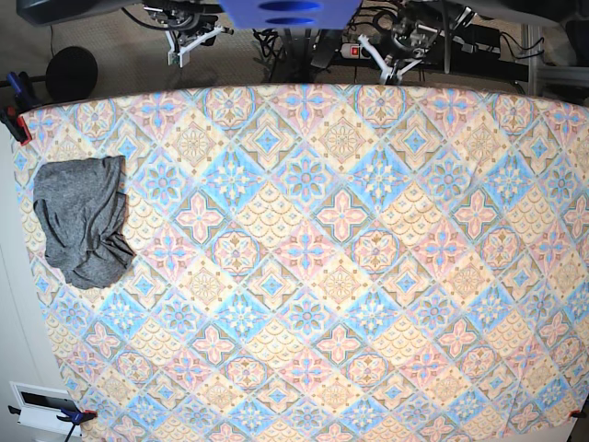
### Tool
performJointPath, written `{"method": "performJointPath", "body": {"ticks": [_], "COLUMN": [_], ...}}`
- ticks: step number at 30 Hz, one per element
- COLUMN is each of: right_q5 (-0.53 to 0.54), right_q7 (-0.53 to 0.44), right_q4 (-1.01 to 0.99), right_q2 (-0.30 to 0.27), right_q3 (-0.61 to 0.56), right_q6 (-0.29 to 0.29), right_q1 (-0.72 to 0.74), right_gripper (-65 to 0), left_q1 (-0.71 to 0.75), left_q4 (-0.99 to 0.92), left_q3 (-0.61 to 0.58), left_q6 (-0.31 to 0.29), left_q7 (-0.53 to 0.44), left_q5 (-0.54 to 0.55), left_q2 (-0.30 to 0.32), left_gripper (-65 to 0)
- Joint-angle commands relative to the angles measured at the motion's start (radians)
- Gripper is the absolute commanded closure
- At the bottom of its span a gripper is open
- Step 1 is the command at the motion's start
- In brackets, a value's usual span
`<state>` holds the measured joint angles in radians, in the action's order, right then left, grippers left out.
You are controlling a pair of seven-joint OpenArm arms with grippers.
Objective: Layout the t-shirt on the table in an organized manner, then fold the t-shirt properly
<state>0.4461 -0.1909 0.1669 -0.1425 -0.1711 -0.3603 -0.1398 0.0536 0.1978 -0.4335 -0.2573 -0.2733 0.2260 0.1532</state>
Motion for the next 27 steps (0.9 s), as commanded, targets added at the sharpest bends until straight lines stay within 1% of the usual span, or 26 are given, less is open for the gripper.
{"method": "performJointPath", "body": {"ticks": [1, 4, 7, 17, 22, 27], "right_q5": [-0.002, 0.000, 0.000, 0.000, -0.002, -0.002], "right_q7": [-0.005, -0.005, -0.006, -0.009, -0.009, -0.011], "right_q4": [-0.003, -0.030, -0.063, -0.060, -0.060, -0.059], "right_q2": [-0.004, -0.006, -0.004, -0.006, -0.006, -0.006], "right_q3": [-0.018, -0.049, -0.052, -0.058, -0.060, -0.060], "right_q6": [-0.006, -0.006, -0.006, -0.006, -0.006, -0.006], "right_q1": [-0.007, 0.016, 0.041, 0.044, 0.044, 0.042], "right_gripper": [0.0, 0.0, 0.0, 0.0, 0.0, 0.0], "left_q1": [-0.007, -0.025, -0.025, -0.024, 0.010, 0.012], "left_q4": [0.002, 0.002, 0.004, 0.009, 0.107, 0.107], "left_q3": [0.000, -0.001, -0.003, -0.003, 0.002, 0.005], "left_q6": [-0.018, -0.049, -0.049, -0.049, -0.047, -0.044], "left_q7": [0.019, 0.050, 0.050, 0.047, 0.047, 0.047], "left_q5": [0.028, 0.036, 0.036, 0.037, 0.045, 0.046], "left_q2": [0.001, -0.008, -0.011, -0.013, -0.013, -0.010], "left_gripper": [0.0, 0.0, 0.0, 0.0, 0.0, 0.0]}}
